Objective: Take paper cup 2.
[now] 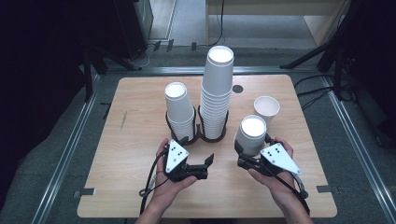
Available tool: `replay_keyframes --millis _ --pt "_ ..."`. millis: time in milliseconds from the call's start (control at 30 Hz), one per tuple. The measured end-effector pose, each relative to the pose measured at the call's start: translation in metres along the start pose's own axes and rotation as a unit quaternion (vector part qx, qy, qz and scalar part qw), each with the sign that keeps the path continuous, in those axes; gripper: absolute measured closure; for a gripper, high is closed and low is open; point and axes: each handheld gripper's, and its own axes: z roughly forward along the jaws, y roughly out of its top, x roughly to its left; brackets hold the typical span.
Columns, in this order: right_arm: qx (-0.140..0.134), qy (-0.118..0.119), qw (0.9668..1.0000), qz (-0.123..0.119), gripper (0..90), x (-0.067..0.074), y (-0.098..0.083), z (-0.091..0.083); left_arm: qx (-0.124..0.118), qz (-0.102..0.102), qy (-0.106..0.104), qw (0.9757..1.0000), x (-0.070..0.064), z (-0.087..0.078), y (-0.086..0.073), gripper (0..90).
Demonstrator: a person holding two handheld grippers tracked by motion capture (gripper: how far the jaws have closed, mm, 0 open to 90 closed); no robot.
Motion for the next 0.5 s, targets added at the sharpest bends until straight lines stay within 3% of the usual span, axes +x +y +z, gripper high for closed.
replay_keyframes --millis 100,233,300,500 --pt "0.006 -0.01 0.9993 -0.036 13.0 0.004 -0.006 0.003 0.003 0.003 -0.003 1.0 -0.002 0.0 0.0 1.5" --pt "0.012 -0.016 0.9979 -0.062 12.9 0.008 -0.01 0.005 0.007 0.005 -0.016 0.9998 -0.005 -0.001 0.0 1.6" --pt "0.013 -0.021 0.996 -0.086 12.9 0.01 -0.012 0.006 0.007 0.005 -0.021 0.9997 -0.006 -0.002 0.001 1.6" --pt "0.016 -0.027 0.9918 -0.124 12.9 0.015 -0.017 0.007 0.005 0.004 -0.03 0.9995 -0.008 -0.005 0.005 1.6"
